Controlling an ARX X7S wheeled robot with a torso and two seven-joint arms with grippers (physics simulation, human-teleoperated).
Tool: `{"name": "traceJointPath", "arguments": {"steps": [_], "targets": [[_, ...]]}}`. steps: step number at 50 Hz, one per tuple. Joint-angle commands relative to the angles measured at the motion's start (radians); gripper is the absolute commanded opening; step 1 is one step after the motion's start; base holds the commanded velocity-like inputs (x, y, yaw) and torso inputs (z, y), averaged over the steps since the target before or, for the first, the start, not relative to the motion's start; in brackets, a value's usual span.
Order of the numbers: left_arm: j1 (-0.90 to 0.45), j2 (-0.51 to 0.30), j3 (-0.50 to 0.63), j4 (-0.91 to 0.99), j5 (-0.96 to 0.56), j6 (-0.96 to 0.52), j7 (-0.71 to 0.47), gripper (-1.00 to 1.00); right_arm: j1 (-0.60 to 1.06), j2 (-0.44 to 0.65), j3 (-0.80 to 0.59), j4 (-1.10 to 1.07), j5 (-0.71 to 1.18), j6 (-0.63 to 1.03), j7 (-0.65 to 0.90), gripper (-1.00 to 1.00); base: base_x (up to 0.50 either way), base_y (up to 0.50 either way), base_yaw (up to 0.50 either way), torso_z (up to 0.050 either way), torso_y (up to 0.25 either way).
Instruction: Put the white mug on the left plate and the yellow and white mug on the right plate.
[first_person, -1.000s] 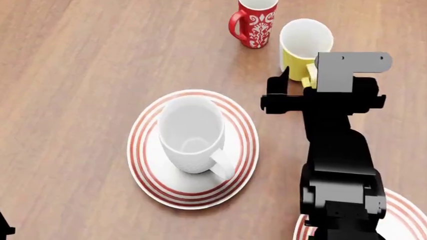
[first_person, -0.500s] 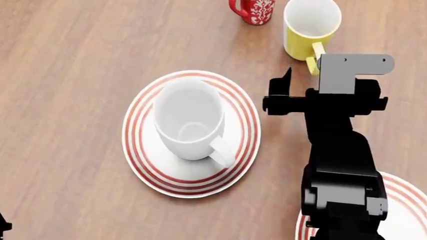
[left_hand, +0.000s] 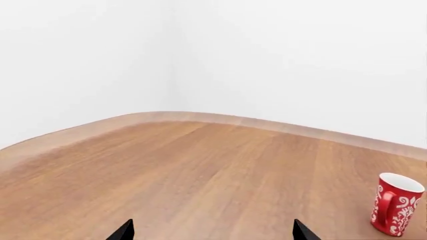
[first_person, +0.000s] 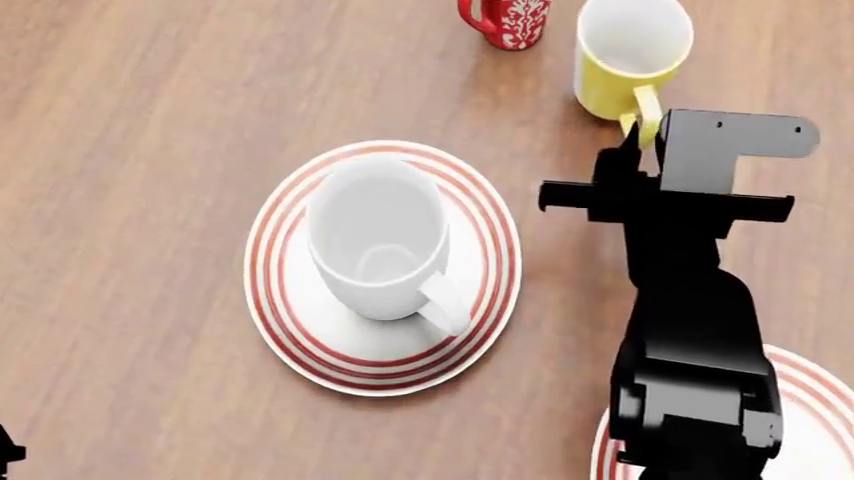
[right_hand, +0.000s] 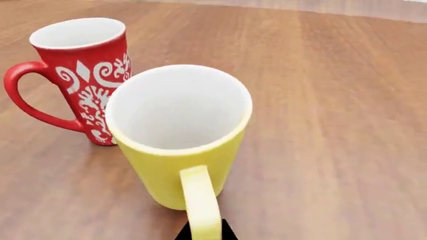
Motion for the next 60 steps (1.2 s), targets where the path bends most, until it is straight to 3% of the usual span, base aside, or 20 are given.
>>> {"name": "traceJointPath", "arguments": {"steps": [1,7,18,31,46,60], "targets": [[-0.003,-0.002,0.009,-0.001,0.004,0.0,0.0,1.0,-0.133,0.005,0.053,-0.267,0.059,0.006,-0.017,-1.0,0.0,0.0,0.0,0.0,0.0],[-0.005,-0.004,0.012,-0.001,0.004,-0.003,0.0,1.0,-0.261,0.005,0.068,-0.618,0.109,0.155,-0.025,-1.0,0.0,0.0,0.0,0.0,0.0],[-0.015,-0.007,0.018,-0.006,0.003,-0.006,0.0,1.0,-0.369,0.018,0.069,-0.959,0.126,0.27,0.015,-1.0,0.0,0.0,0.0,0.0,0.0],[-0.013,-0.009,0.023,-0.008,0.005,-0.002,0.0,1.0,-0.493,0.049,0.029,-1.304,0.132,0.556,0.053,-1.0,0.0,0.0,0.0,0.0,0.0],[-0.011,-0.008,0.024,-0.017,0.003,0.007,-0.002,1.0,-0.504,0.054,0.041,-1.312,0.173,0.596,0.048,-1.0,0.0,0.0,0.0,0.0,0.0],[-0.01,0.0,0.068,0.001,0.036,-0.006,-0.007,1.0,-0.736,0.098,0.173,-1.684,0.371,0.748,0.024,-1.0,0.0,0.0,0.0,0.0,0.0]]}}
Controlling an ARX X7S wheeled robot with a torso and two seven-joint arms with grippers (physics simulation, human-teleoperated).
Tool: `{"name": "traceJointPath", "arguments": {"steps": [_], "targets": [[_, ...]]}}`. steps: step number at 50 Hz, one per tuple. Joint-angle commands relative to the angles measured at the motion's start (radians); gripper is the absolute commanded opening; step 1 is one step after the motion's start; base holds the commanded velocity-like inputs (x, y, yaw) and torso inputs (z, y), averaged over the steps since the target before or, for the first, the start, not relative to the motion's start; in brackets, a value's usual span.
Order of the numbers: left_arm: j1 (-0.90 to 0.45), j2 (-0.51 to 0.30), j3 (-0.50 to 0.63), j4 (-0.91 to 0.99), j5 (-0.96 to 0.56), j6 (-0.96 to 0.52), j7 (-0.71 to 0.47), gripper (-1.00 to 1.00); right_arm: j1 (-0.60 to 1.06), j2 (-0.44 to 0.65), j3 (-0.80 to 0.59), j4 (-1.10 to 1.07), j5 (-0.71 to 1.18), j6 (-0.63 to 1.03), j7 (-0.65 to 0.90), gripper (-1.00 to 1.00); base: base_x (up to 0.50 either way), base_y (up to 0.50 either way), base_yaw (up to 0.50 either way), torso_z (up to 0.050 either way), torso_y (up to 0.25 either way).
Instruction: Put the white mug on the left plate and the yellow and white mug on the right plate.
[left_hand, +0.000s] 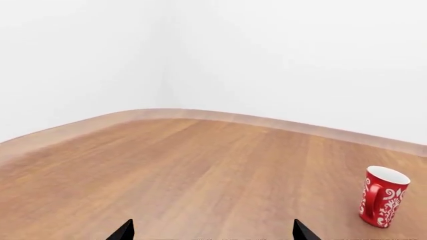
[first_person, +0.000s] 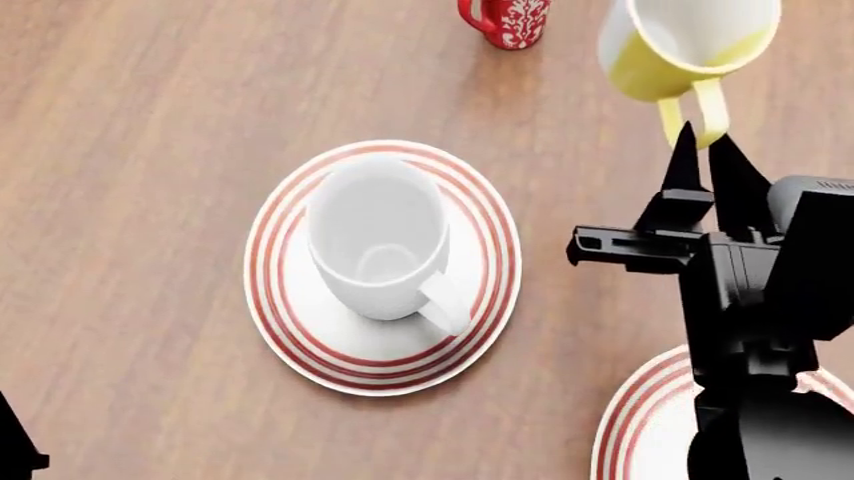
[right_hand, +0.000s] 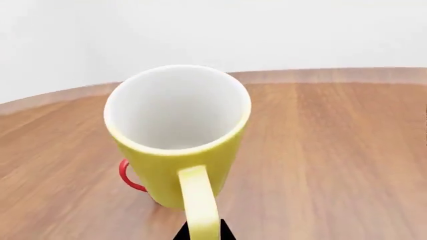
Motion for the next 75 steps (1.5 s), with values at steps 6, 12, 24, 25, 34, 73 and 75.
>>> {"name": "traceJointPath", "arguments": {"steps": [6,12,24,25,34,73,75], "targets": [[-0.018,-0.001,0.021,-0.009,0.007,-0.01,0.003,1.0,-0.231,0.053,0.068,-0.32,0.086,0.095,-0.007,-1.0,0.0,0.0,0.0,0.0,0.0],[-0.018,-0.006,0.015,-0.011,-0.001,-0.009,0.003,1.0,-0.328,0.081,0.071,-0.406,0.054,0.09,0.005,-1.0,0.0,0.0,0.0,0.0,0.0],[-0.02,-0.012,0.01,-0.008,-0.007,-0.01,-0.001,1.0,-0.506,0.114,0.183,-0.549,0.104,0.092,-0.009,-1.0,0.0,0.0,0.0,0.0,0.001],[-0.019,-0.013,0.008,-0.007,-0.008,-0.01,-0.001,1.0,-0.532,0.115,0.197,-0.566,0.109,0.085,-0.015,-1.0,0.0,0.0,0.0,0.0,0.0],[-0.012,-0.016,0.003,-0.005,-0.011,-0.004,-0.005,1.0,-0.707,0.093,0.331,-0.649,0.185,0.016,-0.07,-1.0,0.0,0.0,0.0,0.0,0.0],[-0.022,-0.024,0.008,-0.002,-0.017,-0.011,-0.014,1.0,-1.038,-0.051,0.438,-0.499,0.137,-0.323,-0.281,-1.0,0.0,0.0,0.0,0.0,0.0],[-0.022,-0.025,0.009,0.0,-0.017,-0.011,-0.015,1.0,-1.036,-0.047,0.427,-0.492,0.119,-0.32,-0.278,-1.0,0.0,0.0,0.0,0.0,0.0]]}}
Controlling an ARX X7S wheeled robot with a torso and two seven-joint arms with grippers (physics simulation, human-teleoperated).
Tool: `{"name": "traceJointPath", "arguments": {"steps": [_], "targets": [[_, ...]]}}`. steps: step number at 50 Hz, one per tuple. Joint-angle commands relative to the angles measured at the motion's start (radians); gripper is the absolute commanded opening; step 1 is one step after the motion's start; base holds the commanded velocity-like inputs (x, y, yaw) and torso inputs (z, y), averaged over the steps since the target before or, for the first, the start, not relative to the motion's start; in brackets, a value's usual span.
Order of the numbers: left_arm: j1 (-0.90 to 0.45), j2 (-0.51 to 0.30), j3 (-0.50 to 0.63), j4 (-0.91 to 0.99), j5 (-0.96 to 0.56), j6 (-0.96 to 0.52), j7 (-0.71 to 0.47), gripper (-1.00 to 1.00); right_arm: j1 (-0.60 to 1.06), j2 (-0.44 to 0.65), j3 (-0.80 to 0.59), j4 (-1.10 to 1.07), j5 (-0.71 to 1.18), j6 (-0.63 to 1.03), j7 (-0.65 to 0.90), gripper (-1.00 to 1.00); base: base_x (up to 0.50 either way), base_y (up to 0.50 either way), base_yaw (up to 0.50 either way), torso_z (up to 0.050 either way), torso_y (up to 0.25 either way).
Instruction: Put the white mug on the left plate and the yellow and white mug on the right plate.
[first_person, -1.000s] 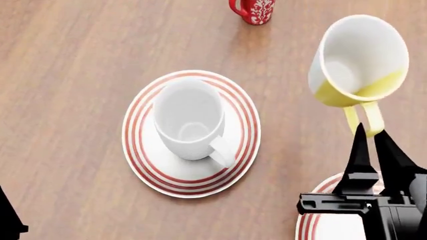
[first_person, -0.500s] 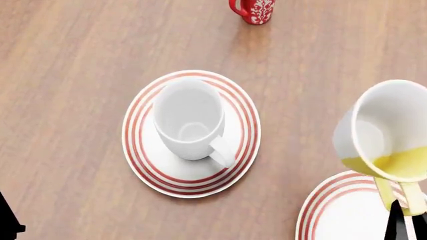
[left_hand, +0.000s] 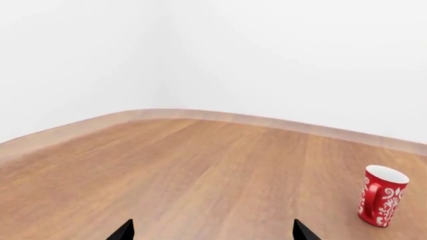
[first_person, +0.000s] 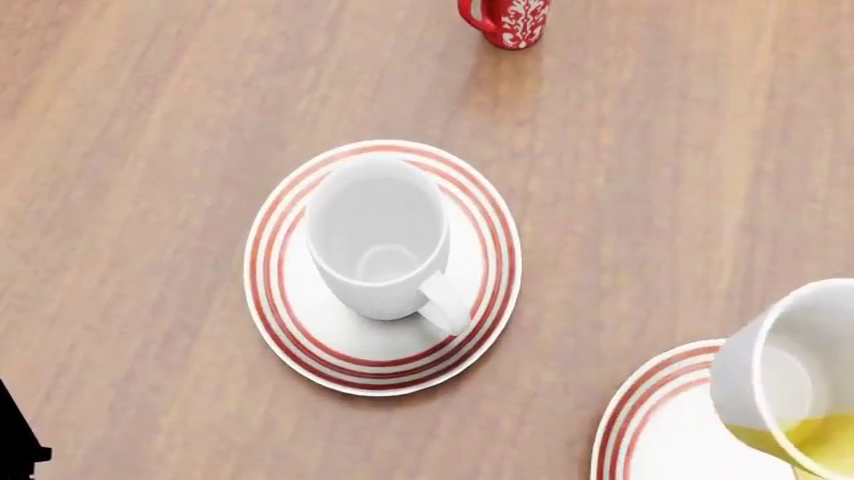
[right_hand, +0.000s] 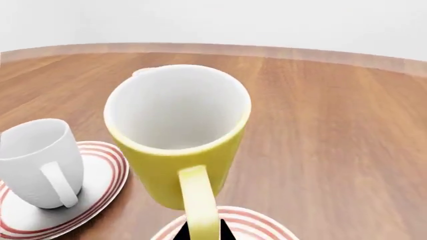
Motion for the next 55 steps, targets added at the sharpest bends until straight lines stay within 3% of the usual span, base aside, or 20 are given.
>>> {"name": "traceJointPath", "arguments": {"steps": [1,55], "targets": [[0.0,-0.003,-0.001,0.004,-0.003,0.001,-0.003,1.0,-0.027,-0.003,-0.028,0.047,-0.067,-0.034,-0.021,-1.0,0.0,0.0,0.0,0.0,0.0],[0.008,-0.018,-0.004,0.011,-0.013,0.01,-0.015,1.0,0.024,-0.005,-0.102,0.327,-0.149,-0.13,-0.009,-1.0,0.0,0.0,0.0,0.0,0.0]]}}
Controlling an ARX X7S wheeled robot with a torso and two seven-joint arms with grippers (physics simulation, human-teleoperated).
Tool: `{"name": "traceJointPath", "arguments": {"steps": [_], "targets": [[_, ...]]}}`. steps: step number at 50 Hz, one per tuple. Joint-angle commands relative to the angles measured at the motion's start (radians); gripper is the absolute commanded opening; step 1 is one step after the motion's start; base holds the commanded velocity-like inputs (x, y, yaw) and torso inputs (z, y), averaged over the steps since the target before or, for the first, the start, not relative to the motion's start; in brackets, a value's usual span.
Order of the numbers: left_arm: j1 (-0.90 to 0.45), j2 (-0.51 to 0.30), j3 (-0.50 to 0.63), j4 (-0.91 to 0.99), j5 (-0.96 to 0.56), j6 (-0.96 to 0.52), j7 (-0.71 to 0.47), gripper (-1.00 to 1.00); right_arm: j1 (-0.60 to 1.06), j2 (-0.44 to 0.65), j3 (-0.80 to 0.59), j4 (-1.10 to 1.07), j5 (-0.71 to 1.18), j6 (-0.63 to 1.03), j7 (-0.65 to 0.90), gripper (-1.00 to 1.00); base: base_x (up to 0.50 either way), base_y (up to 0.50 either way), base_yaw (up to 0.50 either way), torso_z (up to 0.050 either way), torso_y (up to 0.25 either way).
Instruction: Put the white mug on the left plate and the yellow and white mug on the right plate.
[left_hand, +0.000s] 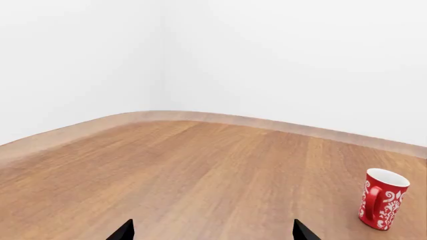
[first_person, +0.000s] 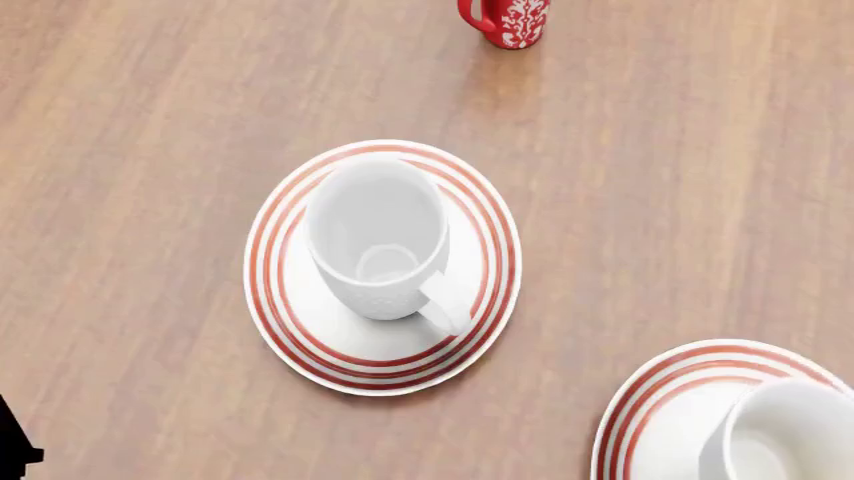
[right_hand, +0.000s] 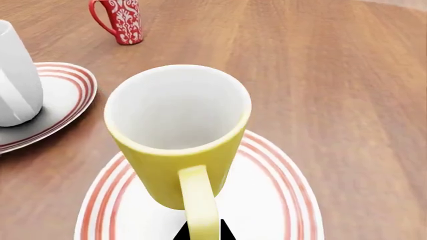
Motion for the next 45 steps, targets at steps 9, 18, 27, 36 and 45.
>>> {"name": "traceJointPath", "arguments": {"steps": [9,18,27,36,45], "targets": [[0.002,-0.006,-0.002,0.006,-0.004,0.001,-0.005,1.0,0.025,0.002,-0.02,0.078,-0.005,-0.024,0.006,-1.0,0.0,0.0,0.0,0.0,0.0],[0.005,-0.008,-0.001,0.008,-0.005,0.003,-0.007,1.0,0.028,0.006,-0.024,0.105,-0.003,-0.033,0.006,-1.0,0.0,0.0,0.0,0.0,0.0],[0.004,-0.008,0.004,0.005,-0.002,0.005,-0.007,1.0,0.029,0.009,-0.021,0.088,-0.005,-0.025,0.031,1.0,0.0,0.0,0.0,0.0,0.001],[0.005,-0.009,0.008,0.008,0.0,0.006,-0.008,1.0,-0.008,-0.01,0.008,0.039,0.039,-0.094,0.012,1.0,0.0,0.0,0.0,0.0,0.0],[0.001,-0.01,0.011,0.007,0.0,0.004,-0.01,1.0,-0.051,-0.016,0.038,0.016,0.089,-0.142,-0.013,1.0,0.0,0.0,0.0,0.0,0.0]]}}
